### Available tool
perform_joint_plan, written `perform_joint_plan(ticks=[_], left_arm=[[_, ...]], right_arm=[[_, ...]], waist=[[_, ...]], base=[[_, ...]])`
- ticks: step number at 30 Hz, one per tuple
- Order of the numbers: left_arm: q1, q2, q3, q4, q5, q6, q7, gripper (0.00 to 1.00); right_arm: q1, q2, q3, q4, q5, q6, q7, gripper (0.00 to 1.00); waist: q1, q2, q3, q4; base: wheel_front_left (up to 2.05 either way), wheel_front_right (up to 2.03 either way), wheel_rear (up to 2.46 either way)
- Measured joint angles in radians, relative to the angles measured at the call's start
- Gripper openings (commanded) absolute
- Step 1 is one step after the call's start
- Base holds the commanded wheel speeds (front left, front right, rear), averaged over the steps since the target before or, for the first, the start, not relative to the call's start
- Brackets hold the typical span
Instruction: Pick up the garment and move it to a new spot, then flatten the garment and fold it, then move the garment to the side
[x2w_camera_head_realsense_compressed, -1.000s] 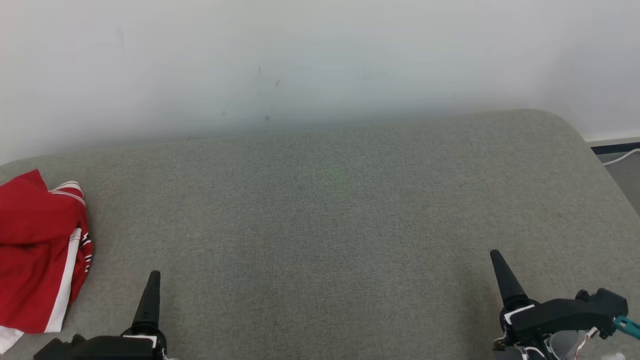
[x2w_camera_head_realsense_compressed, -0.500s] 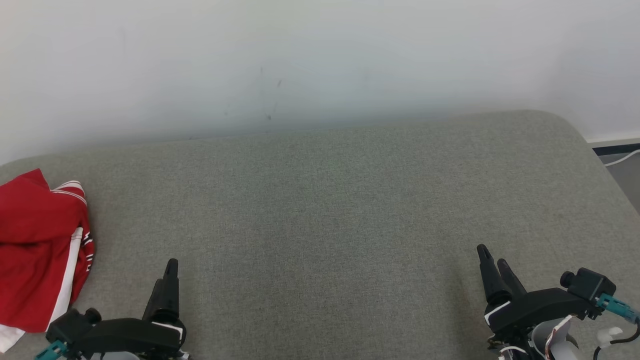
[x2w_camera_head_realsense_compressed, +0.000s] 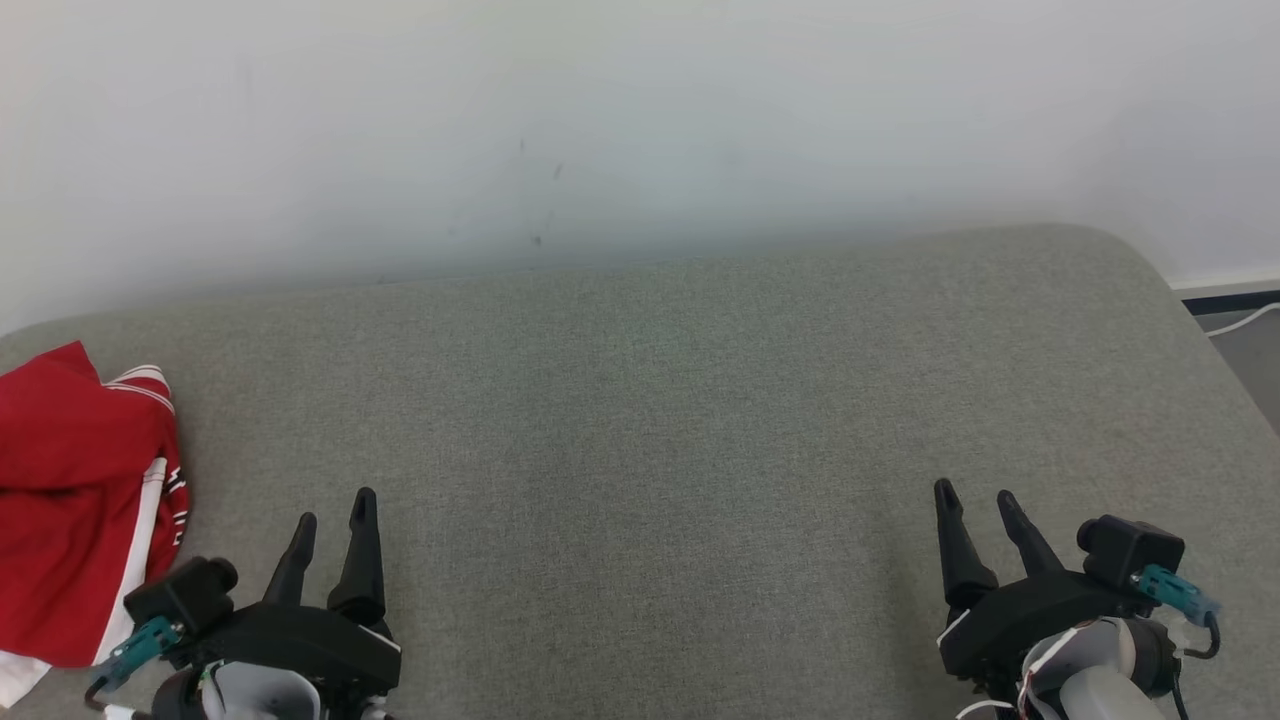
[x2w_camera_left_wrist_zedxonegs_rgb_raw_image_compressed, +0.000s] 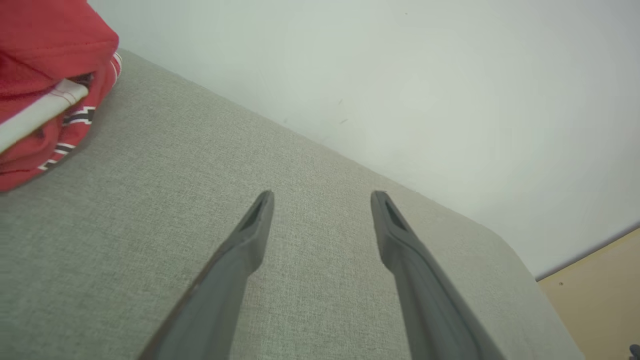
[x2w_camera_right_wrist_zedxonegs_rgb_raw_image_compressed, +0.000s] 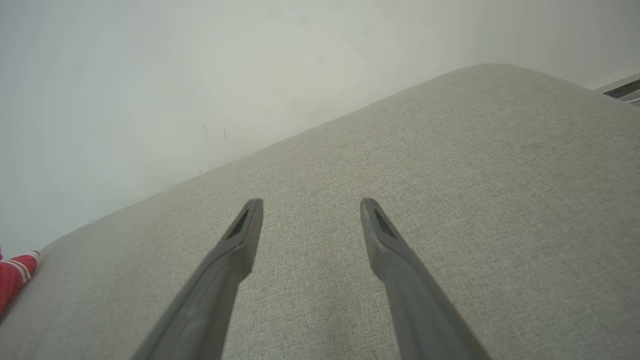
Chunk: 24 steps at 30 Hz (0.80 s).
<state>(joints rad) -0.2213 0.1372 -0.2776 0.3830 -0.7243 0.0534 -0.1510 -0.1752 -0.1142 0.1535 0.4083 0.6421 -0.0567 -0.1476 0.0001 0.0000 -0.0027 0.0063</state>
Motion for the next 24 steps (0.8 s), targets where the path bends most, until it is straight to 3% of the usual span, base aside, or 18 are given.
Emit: perform_joint_plan(ticks=[14,24], left_arm=[[-0.033,0.015,-0.023,0.018,0.212,0.037,-0.054,1.00],[-0.043,0.018,-0.034,0.029,0.316,0.065,-0.089,1.00]], right_arm=[[-0.035,-0.032,0.068,-0.002,-0.242,-0.037,-0.051,1.00],[-0.038,-0.021,0.075,-0.047,-0.297,-0.046,-0.091,1.00]], waist=[[0.0000,0.0000,-0.001,0.005],[0.0000,0.0001,0.001,0.003]], base=[[0.00,0.00,0.00],[0.00,0.00,0.00]])
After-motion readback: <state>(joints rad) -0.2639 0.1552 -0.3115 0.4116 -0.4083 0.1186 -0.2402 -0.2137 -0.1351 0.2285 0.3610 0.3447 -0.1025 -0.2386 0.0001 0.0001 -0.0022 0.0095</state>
